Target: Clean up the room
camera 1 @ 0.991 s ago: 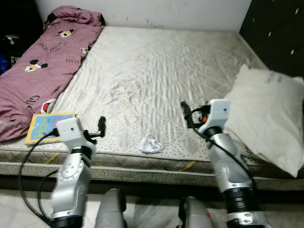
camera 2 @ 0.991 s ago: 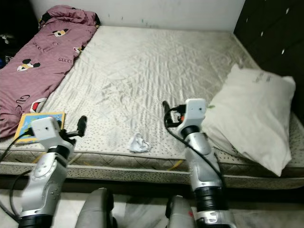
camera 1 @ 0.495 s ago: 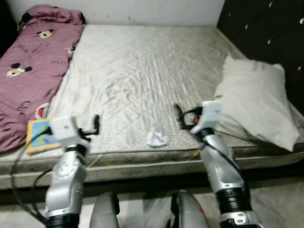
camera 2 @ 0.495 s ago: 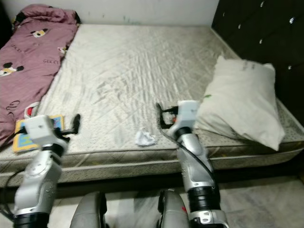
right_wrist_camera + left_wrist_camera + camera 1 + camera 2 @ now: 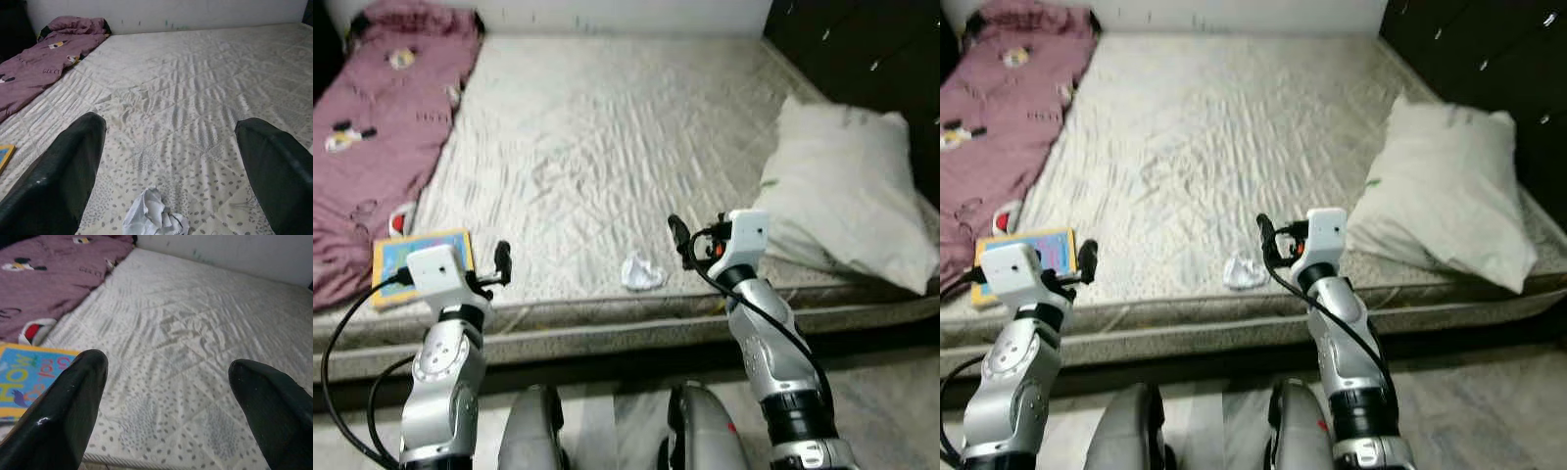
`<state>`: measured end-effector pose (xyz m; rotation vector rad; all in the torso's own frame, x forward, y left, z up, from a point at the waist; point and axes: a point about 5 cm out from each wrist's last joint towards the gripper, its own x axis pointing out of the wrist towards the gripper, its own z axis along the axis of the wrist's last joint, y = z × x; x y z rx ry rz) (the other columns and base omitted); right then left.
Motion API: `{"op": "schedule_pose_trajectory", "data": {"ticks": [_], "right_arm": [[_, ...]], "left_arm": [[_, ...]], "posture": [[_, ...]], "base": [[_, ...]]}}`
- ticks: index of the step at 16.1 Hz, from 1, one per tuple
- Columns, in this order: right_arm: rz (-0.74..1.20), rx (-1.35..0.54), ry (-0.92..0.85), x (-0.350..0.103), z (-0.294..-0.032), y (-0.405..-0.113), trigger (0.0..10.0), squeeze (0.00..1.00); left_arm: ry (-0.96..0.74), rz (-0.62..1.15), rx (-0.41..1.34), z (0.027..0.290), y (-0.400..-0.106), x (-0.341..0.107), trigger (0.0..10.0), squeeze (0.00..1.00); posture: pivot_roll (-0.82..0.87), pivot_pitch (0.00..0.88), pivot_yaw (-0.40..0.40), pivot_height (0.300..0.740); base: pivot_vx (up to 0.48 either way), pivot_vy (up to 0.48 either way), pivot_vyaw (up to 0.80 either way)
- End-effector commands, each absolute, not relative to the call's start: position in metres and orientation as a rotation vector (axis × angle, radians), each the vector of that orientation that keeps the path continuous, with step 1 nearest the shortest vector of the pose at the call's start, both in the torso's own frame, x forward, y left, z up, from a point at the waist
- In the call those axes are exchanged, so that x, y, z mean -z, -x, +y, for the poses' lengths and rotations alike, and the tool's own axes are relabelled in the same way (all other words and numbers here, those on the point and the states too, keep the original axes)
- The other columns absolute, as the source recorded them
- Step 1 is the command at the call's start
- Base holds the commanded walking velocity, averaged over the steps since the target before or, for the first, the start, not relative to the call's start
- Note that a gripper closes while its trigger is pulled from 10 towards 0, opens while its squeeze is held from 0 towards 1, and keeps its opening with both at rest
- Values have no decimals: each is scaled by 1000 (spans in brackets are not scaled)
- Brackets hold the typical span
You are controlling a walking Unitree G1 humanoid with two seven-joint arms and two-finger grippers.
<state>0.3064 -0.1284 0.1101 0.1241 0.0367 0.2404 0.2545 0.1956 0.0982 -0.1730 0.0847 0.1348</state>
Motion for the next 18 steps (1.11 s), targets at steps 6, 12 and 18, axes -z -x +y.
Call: {"op": "schedule_pose_trajectory", "data": {"ticks": [6,12,18], "right_arm": [[41,-234,-109,-112,-131,-309,10000,0],[35,-255,-105,-113,-125,-313,10000,0],[29,-274,-102,-115,-120,-317,10000,0]], "left_arm": [[135,87,-178,200,-260,-101,10000,0],[124,81,-199,201,-264,-101,10000,0],[115,86,-234,205,-267,-101,10000,0]], "posture": [[-70,47,-18,549],[-66,37,-22,545],[-70,48,-24,515]], "base": [[0,0,0],[0,0,0],[0,0,0]]}}
